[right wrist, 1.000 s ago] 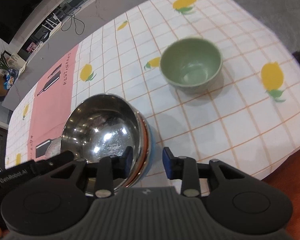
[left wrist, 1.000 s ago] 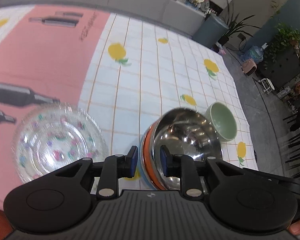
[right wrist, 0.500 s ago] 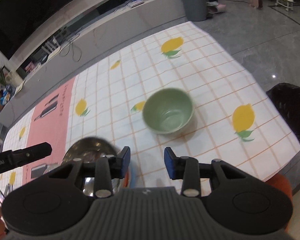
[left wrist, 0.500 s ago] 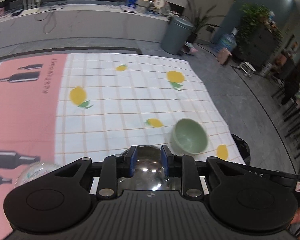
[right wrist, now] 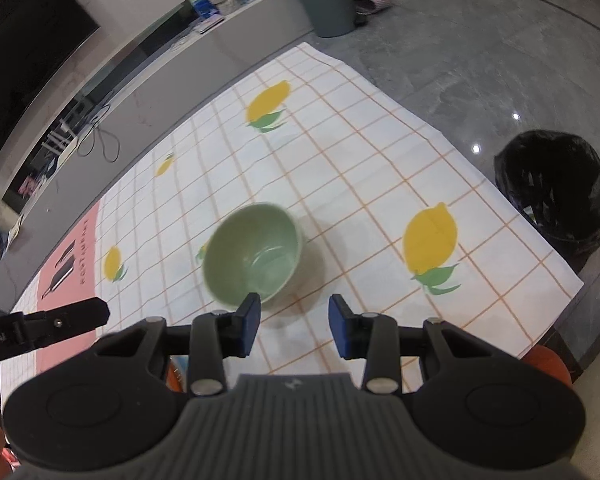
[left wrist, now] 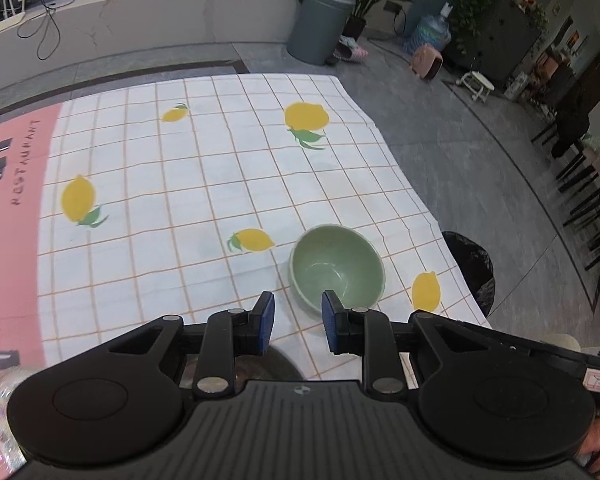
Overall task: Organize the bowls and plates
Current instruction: 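Move both grippers toward the pale green bowl, then close both grippers on the rim of the pale green bowl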
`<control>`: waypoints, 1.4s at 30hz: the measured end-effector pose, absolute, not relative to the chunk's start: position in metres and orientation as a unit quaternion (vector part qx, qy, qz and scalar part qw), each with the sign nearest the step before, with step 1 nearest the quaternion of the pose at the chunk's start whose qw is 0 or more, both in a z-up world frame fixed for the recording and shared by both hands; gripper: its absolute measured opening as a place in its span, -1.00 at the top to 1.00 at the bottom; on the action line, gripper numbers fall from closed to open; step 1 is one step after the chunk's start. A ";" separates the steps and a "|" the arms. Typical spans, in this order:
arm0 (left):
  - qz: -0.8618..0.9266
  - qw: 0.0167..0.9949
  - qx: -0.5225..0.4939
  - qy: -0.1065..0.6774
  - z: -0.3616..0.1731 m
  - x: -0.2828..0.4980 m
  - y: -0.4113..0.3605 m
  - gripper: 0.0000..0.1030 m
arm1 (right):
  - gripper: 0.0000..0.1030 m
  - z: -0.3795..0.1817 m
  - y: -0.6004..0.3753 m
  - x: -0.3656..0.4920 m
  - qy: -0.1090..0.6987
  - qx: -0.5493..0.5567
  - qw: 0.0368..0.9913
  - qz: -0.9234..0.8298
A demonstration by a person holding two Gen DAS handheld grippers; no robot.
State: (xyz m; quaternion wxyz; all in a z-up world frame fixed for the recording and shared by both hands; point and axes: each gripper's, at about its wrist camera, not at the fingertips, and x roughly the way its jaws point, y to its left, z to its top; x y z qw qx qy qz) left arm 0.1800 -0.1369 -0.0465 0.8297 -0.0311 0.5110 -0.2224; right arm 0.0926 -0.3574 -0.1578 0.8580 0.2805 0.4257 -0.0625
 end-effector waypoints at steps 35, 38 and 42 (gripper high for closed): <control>-0.169 0.777 -0.010 0.607 -0.138 0.257 -0.194 0.75 | 0.70 -0.221 -0.366 0.175 0.482 0.323 0.813 -0.045; -0.165 0.775 -0.010 0.610 -0.141 0.258 -0.193 0.81 | 0.70 -0.222 -0.366 0.175 0.482 0.323 0.813 -0.046; -0.162 0.773 0.004 0.614 -0.142 0.258 -0.198 0.81 | 0.71 -0.225 -0.367 0.177 0.483 0.330 0.810 -0.046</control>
